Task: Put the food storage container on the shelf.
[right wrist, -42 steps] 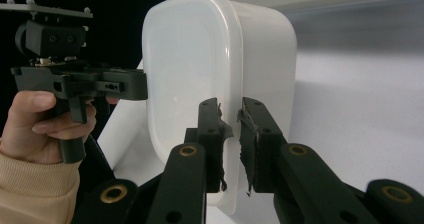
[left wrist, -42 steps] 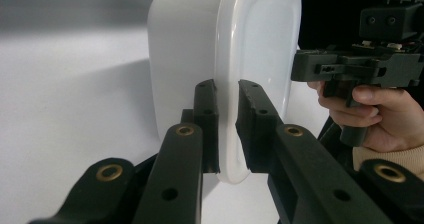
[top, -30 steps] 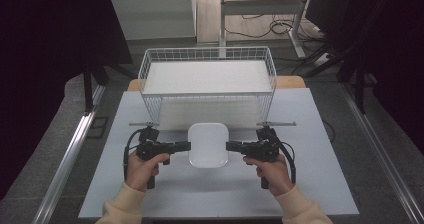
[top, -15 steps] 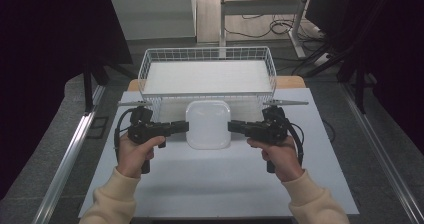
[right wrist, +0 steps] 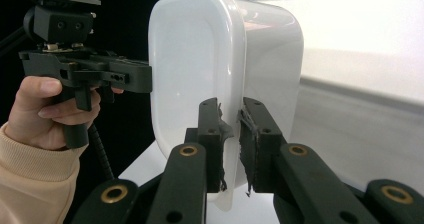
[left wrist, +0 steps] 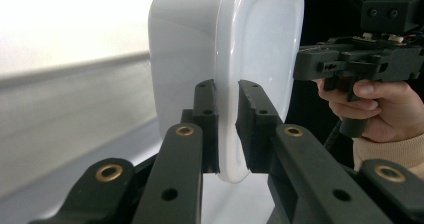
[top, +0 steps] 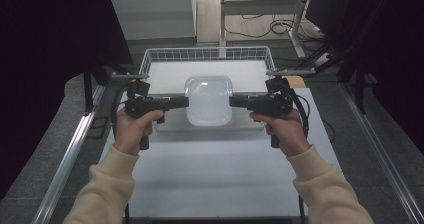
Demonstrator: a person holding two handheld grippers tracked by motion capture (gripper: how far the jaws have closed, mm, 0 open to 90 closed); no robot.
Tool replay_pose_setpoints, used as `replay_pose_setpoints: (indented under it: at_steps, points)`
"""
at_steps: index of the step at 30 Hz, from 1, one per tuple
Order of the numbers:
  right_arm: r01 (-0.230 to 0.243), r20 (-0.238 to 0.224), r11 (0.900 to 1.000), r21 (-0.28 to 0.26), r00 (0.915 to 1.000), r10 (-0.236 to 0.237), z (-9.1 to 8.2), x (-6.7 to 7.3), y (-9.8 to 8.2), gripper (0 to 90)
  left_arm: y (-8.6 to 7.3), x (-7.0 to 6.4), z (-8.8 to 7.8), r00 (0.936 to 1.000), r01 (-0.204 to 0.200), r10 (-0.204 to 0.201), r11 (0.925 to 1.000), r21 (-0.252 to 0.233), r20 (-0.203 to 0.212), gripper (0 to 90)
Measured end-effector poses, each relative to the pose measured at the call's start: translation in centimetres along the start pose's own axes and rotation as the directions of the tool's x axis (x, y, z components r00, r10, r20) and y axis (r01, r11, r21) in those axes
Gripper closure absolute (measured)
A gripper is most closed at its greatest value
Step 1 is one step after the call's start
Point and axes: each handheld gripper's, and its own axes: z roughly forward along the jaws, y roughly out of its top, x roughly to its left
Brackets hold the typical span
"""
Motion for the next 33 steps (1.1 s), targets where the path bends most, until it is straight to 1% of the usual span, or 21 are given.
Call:
replay_pose_setpoints:
  at_steps: [3, 5, 8, 10, 13, 16, 19, 23, 27, 28, 31, 32, 33]
  points:
    - [0.006, 0.000, 1.000, 0.000, 1.0000, -0.006, -0.1, -0.1, 1.4, 79.7, 1.5, 0.1, 0.0, 1.0000, -0.005, 0.005, 1.0000, -0.001, 0.002, 79.9]
    - [0.008, -0.004, 1.000, -0.003, 1.0000, -0.008, -0.2, -0.3, 2.4, 79.8, 2.6, 0.3, 0.2, 1.0000, -0.001, 0.001, 1.0000, -0.006, 0.005, 79.9]
    - [0.014, -0.004, 1.000, -0.004, 0.9999, -0.014, 0.0, -0.7, 3.7, 79.8, 3.9, 0.7, 0.5, 1.0000, -0.008, 0.008, 1.0000, -0.005, 0.001, 79.8]
    - [0.013, -0.003, 1.000, 0.002, 0.9999, -0.013, 0.2, -1.3, 4.5, 79.8, 4.6, 1.1, 0.9, 1.0000, -0.005, 0.005, 1.0000, -0.001, -0.003, 79.8]
    - [-0.001, -0.011, 1.000, 0.006, 0.9999, 0.001, 0.8, -2.3, 5.5, 79.9, 5.7, 2.0, 1.4, 0.9999, 0.010, -0.010, 0.9999, 0.006, -0.007, 79.8]
    - [-0.029, -0.016, 0.999, 0.022, 0.9994, 0.030, 1.7, -3.6, 6.4, 79.9, 6.8, 3.2, 2.1, 0.9994, 0.030, -0.029, 0.9992, 0.027, -0.020, 79.8]
    - [-0.076, -0.013, 0.996, 0.049, 0.9969, 0.077, 3.2, -5.2, 7.2, 79.9, 7.7, 4.7, 3.0, 0.9966, 0.077, -0.075, 0.9960, 0.045, -0.032, 79.7]
    - [-0.130, 0.003, 0.988, 0.081, 0.9914, 0.130, 4.6, -6.9, 7.9, 79.7, 8.2, 6.3, 4.0, 0.9923, 0.120, -0.117, 0.9903, 0.070, -0.039, 79.8]
    - [-0.158, 0.017, 0.982, 0.105, 0.9875, 0.157, 5.5, -7.9, 8.3, 79.7, 8.5, 7.4, 4.6, 0.9883, 0.149, -0.145, 0.9845, 0.093, -0.047, 79.7]
    - [-0.167, 0.020, 0.979, 0.114, 0.9859, 0.166, 5.7, -8.1, 8.4, 79.6, 8.6, 7.6, 4.8, 0.9868, 0.159, -0.156, 0.9831, 0.091, -0.045, 79.7]
    - [-0.197, 0.011, 0.973, 0.117, 0.9803, 0.197, 6.0, -8.7, 8.6, 79.6, 8.8, 8.0, 4.9, 0.9844, 0.175, -0.172, 0.9804, 0.091, -0.035, 79.7]
    - [-0.205, 0.008, 0.971, 0.120, 0.9787, 0.205, 6.0, -8.9, 8.6, 79.5, 8.9, 8.3, 4.9, 0.9828, 0.185, -0.183, 0.9786, 0.092, -0.029, 79.8]
    - [-0.217, 0.004, 0.968, 0.123, 0.9759, 0.218, 6.1, -9.1, 8.8, 79.4, 9.0, 8.6, 5.0, 0.9786, 0.206, -0.205, 0.9742, 0.093, -0.020, 79.7]
